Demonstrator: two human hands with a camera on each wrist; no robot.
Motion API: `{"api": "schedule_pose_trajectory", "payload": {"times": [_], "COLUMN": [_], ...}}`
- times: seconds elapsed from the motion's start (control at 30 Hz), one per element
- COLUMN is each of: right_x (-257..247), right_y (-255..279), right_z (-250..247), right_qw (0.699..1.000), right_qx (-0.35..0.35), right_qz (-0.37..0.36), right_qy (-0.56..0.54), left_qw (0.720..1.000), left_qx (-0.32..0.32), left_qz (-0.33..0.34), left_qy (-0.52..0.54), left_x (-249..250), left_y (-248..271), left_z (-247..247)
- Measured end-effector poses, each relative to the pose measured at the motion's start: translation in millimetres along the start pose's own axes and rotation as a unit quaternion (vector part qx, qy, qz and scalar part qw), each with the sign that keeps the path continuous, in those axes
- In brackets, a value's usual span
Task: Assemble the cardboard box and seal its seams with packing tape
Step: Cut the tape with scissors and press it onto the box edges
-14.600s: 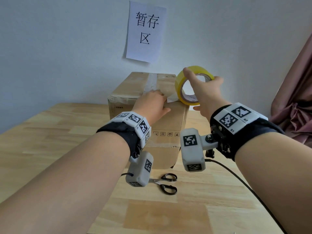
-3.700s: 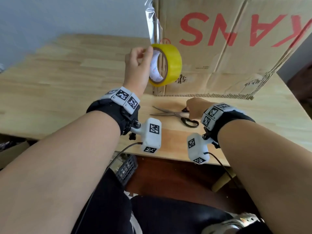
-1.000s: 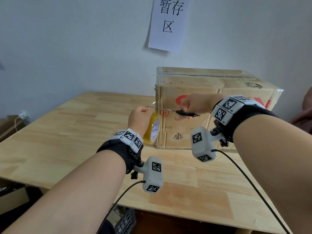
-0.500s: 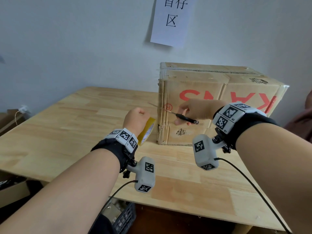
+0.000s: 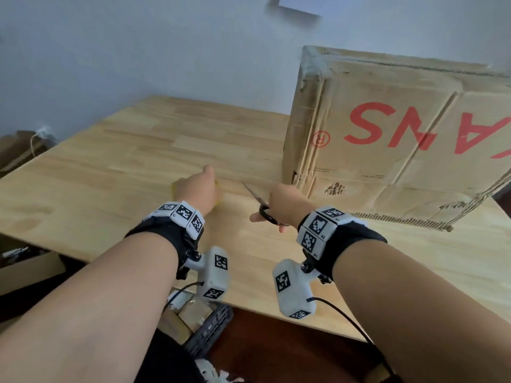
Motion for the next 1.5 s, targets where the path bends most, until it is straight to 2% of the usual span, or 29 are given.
{"api": "schedule_pose_trajectory", "payload": {"times": [0.1, 0.2, 0.33, 0.4, 0.47, 0.57, 0.63, 0.7, 0.77, 0.8, 0.83, 0.9, 0.93, 0.97, 1.03, 1.13, 1.23, 1.37, 1.43, 1.5], "right_x": [-12.0, -20.5, -31.8, -34.2, -32.2, -28.9, -25.4, -18.8, -6.0, 2.4, 11.8, 34.7, 45.3, 53.3, 62.2, 64.1, 65.5, 68.3, 69.0, 68.8], "right_y": [-16.5, -26.0, -26.4, -18.0, -6.1, 19.0, 43.0, 71.0, 92.2, 97.8, 100.4, 99.5, 98.2, 96.9, 94.2, 93.9, 97.0, 100.7, 101.3, 101.0], "right_z": [16.8, 28.8, 32.0, 21.1, 1.1, -35.0, -60.4, -87.9, -112.0, -123.1, -133.1, -147.7, -150.8, -152.2, -151.7, -151.7, -146.8, -128.3, -121.8, -119.9], "right_qw": [0.998, 0.993, 0.992, 0.991, 0.979, 0.928, 0.884, 0.808, 0.731, 0.720, 0.739, 0.822, 0.853, 0.875, 0.906, 0.914, 0.912, 0.901, 0.890, 0.879], "right_qx": [0.005, 0.020, 0.024, 0.075, 0.176, 0.339, 0.417, 0.521, 0.610, 0.631, 0.627, 0.547, 0.501, 0.463, 0.411, 0.404, 0.410, 0.430, 0.452, 0.475], "right_qz": [-0.026, -0.045, -0.070, -0.094, -0.105, -0.152, -0.210, -0.273, -0.297, -0.272, -0.220, -0.092, -0.042, -0.014, -0.003, -0.021, -0.014, -0.036, -0.028, -0.011], "right_qy": [0.063, 0.110, 0.099, 0.065, -0.007, -0.031, -0.027, 0.009, 0.074, 0.100, 0.113, 0.132, 0.140, 0.140, 0.104, 0.026, 0.009, 0.044, 0.049, 0.046], "left_qw": [0.997, 0.996, 0.996, 0.996, 0.998, 0.994, 0.963, 0.924, 0.897, 0.889, 0.883, 0.874, 0.868, 0.861, 0.839, 0.822, 0.833, 0.832, 0.821, 0.822], "left_qx": [0.016, 0.027, -0.003, -0.004, 0.011, 0.047, 0.043, 0.009, -0.043, -0.070, -0.094, -0.137, -0.155, -0.167, -0.176, -0.137, -0.114, -0.132, -0.145, -0.164], "left_qz": [0.015, 0.017, 0.010, 0.008, 0.010, 0.032, 0.050, 0.053, 0.055, 0.058, 0.065, 0.088, 0.097, 0.099, 0.099, 0.125, 0.157, 0.175, 0.179, 0.194], "left_qy": [-0.068, -0.086, -0.088, -0.092, -0.063, 0.098, 0.261, 0.378, 0.436, 0.449, 0.456, 0.458, 0.462, 0.470, 0.505, 0.539, 0.518, 0.509, 0.522, 0.510], "left_x": [-13.9, -22.9, -22.2, -17.2, -7.4, 15.9, 37.7, 63.7, 89.5, 100.5, 110.0, 124.6, 130.0, 135.1, 144.0, 155.8, 161.8, 165.8, 166.8, 167.9], "left_y": [-8.2, -9.9, -8.4, -5.9, -4.8, -5.5, -4.2, 1.1, 9.7, 13.5, 18.4, 24.3, 25.5, 26.4, 26.7, 30.0, 37.2, 51.7, 58.9, 65.8], "left_z": [6.1, 13.9, 18.8, 16.2, 7.3, -16.0, -32.0, -44.5, -50.4, -50.9, -51.2, -48.8, -45.9, -43.6, -39.5, -38.1, -31.1, -20.2, -19.3, -20.8]}}
Point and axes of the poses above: each hand's wrist, its own y-axis away from the middle knuckle, its own z-axis out of the palm, x = y × z, the point moved 3 cm from there along -y, towards the middle knuckle, and after that the axes turned 6 degrees about -z, right-handed, at the moved point
